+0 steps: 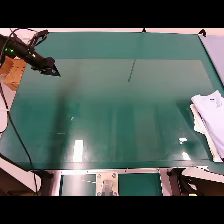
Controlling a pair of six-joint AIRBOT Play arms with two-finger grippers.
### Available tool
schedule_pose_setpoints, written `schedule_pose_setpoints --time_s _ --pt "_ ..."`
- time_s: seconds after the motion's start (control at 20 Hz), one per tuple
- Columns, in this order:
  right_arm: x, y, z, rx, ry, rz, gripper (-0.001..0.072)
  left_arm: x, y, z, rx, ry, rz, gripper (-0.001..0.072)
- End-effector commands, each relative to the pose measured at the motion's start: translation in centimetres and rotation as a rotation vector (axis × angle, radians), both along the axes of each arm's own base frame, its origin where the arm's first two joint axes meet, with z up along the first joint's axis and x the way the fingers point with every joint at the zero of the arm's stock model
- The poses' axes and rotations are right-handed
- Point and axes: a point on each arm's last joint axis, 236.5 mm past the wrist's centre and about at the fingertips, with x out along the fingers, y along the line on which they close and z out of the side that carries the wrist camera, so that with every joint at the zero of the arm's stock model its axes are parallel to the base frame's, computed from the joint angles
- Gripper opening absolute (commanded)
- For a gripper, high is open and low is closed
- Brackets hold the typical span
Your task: Fold the shirts.
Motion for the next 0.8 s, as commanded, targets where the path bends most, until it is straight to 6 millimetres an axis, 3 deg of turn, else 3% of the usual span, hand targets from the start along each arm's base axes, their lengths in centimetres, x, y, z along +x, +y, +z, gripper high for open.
schedule_pose_setpoints --time_s 0.0,0.05,0.2,0.25,0.35,0.5,0.75 --pt "1.7 0.7 -1.1 0.037 -0.017 0.01 0.0334 -0.3 -0.6 0.4 -0.025 0.007 -0.011 0.0027" --pt "4.8 0.6 -0.5 0.031 -0.117 0.086 0.0046 -0.5 -0.9 0.8 -0.042 0.008 -0.009 0.0027" --pt "14.1 1.5 2.6 -0.054 -0.38 0.279 0.0013 -1.0 -2.0 2.8 -0.082 -0.014 -0.003 0.0026" --pt "16.9 2.9 3.4 -0.07 -0.458 0.347 0.0011 -1.5 -2.4 3.2 -0.083 -0.018 -0.01 0.0026" --pt "20.4 6.8 3.8 -0.055 -0.533 0.473 0.0011 -3.0 -3.5 3.8 -0.081 -0.017 -0.029 0.0026" --pt "20.5 14.1 1.4 0.018 -0.522 0.658 0.0011 -6.5 -5.3 3.3 -0.052 -0.004 -0.042 0.0026" --pt "13.4 27.2 -5.7 0.211 -0.529 0.851 0.001 -16.1 -7.8 -0.8 -0.055 0.056 -0.004 0.0026"
